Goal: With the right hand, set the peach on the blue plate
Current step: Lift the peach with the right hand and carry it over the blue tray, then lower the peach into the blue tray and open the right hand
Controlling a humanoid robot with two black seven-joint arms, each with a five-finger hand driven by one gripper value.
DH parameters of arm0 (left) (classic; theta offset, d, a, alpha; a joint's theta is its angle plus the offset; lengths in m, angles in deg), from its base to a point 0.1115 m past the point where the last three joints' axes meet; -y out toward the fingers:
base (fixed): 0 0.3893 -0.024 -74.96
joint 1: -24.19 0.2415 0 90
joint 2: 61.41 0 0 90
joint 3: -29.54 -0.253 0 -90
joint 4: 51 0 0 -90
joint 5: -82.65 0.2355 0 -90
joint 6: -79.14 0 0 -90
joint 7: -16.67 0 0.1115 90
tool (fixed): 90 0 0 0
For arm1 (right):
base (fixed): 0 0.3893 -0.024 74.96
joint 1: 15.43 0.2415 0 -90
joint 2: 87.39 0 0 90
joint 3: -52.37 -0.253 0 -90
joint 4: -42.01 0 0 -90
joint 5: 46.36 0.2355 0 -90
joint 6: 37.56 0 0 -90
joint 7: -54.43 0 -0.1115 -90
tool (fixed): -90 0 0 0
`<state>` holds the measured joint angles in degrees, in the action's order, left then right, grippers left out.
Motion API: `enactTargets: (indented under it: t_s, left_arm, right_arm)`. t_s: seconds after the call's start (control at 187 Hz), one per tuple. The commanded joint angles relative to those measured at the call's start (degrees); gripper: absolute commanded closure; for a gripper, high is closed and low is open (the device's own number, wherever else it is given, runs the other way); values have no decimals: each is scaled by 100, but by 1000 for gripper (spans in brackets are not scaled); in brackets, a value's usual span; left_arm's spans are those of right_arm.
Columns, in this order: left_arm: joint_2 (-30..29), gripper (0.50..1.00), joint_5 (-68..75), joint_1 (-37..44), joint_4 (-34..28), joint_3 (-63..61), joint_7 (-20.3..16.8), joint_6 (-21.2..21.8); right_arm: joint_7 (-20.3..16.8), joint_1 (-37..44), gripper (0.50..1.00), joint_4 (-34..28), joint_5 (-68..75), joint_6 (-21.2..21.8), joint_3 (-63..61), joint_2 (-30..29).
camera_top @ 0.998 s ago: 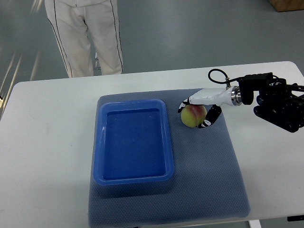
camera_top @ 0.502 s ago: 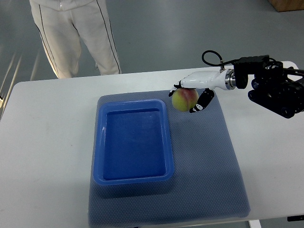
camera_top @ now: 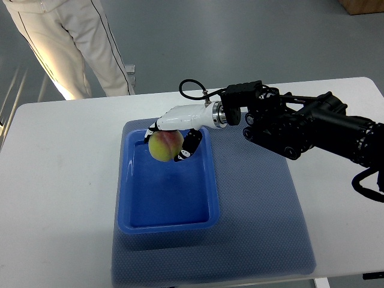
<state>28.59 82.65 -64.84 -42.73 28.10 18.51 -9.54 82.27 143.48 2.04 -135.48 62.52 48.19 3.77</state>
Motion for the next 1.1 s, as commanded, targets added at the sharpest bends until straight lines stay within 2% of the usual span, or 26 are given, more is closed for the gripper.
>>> enactTargets:
  t_s: [0.0,0.187,0.235,0.507,0.555,0.694,0.763,1.094]
  left_arm:
    - [0,500,0,-1,-1,3,1,0]
    - [0,500,0,-1,-1,-5,1,0]
    - [0,500,0,-1,-1,3,1,0]
    - [0,500,0,-1,-1,3,1,0]
    - [0,500,0,-1,-1,-5,1,0]
    - [0,500,0,-1,-1,-5,1,0]
    - [0,500,0,-1,-1,-5,1,0]
    - [0,500,0,-1,-1,-5,1,0]
  right_arm:
    - [2,-44,752,104,0,-16,58,-115]
    - [-7,-132,738,218,0,-7,75,-115]
    - [-7,-194,716,244,0,-7,75,-115]
    - [2,-264,673,253,0,-7,75,-115]
    - [2,-273,644,253,0,2,75,-115]
    - [2,-282,636,253,8,20,67,-115]
    - [11,-282,607,253,8,28,58,-115]
    - [46,-326,581,236,333,28,-12,-115]
